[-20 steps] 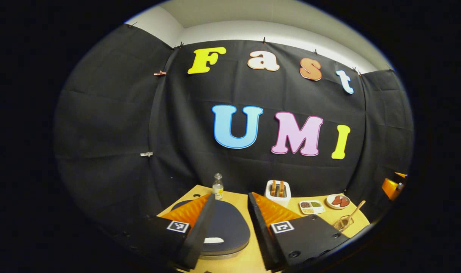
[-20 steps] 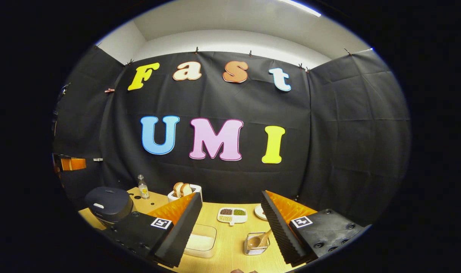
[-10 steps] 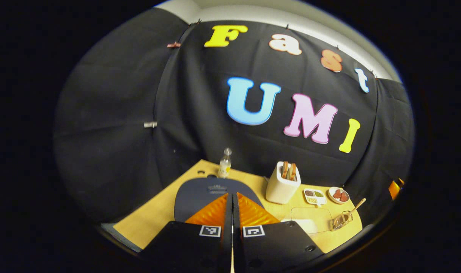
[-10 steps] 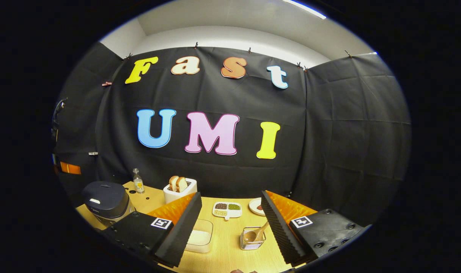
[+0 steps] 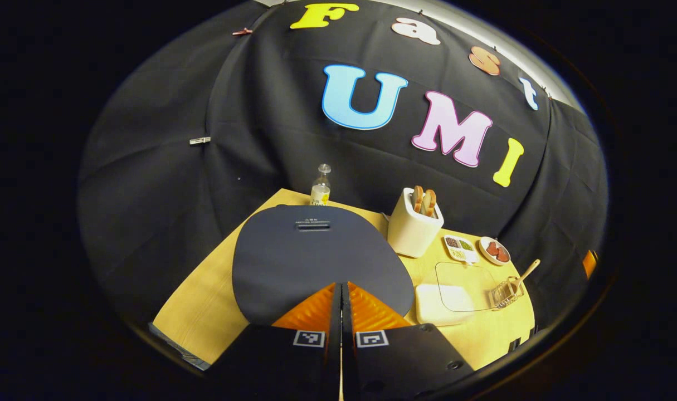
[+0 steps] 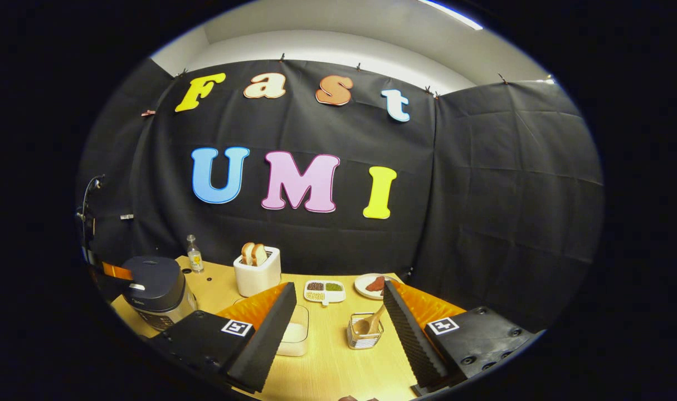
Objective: Close the left gripper, press the button to open the rice cooker; take a wooden spoon from the chopstick holder with the right hand, scoop a spoonful of rice and pour it into the rice cooker, then put the wooden spoon back into the chopstick holder.
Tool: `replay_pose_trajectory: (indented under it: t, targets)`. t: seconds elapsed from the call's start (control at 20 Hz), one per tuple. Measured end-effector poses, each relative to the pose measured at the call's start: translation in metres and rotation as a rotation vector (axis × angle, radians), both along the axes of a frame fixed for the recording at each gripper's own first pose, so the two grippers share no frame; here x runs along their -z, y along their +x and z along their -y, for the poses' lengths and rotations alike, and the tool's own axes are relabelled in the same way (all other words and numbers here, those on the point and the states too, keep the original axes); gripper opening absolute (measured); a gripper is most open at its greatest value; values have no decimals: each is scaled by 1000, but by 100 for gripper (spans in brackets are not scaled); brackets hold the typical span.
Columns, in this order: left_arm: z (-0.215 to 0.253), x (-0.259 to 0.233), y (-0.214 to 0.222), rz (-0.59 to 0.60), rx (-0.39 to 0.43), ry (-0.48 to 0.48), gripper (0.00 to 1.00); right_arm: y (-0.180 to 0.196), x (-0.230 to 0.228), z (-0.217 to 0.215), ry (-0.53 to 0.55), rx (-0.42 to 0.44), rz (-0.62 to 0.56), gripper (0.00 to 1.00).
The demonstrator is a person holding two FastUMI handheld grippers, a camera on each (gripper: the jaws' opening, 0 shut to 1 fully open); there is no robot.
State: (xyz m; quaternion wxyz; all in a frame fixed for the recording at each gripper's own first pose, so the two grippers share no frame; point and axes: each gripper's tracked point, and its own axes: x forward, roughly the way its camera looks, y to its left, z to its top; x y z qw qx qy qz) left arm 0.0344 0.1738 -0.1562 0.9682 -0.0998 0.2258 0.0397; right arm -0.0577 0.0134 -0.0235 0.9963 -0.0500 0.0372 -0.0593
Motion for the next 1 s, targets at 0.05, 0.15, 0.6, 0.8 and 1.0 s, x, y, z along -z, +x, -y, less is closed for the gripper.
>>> replay_pose_trajectory:
  t: [0.05, 0.15, 0.6, 0.8, 1.0]
  targets:
    - [1, 4, 1, -7, 12, -1, 6, -5, 3, -2, 4, 10, -9, 98]
    - [5, 10, 1, -20, 39, -12, 6, -15, 8, -5, 3, 23, -17, 98]
    - [7, 22, -5, -21, 73, -23, 7, -28, 19, -7, -6, 45, -44, 96]
    - [9, 25, -7, -33, 74, 30, 7, -24, 18, -4, -6, 39, -52, 98]
    - [8, 28, -6, -49, 59, 45, 7, -12, 18, -6, -6, 0, -50, 98]
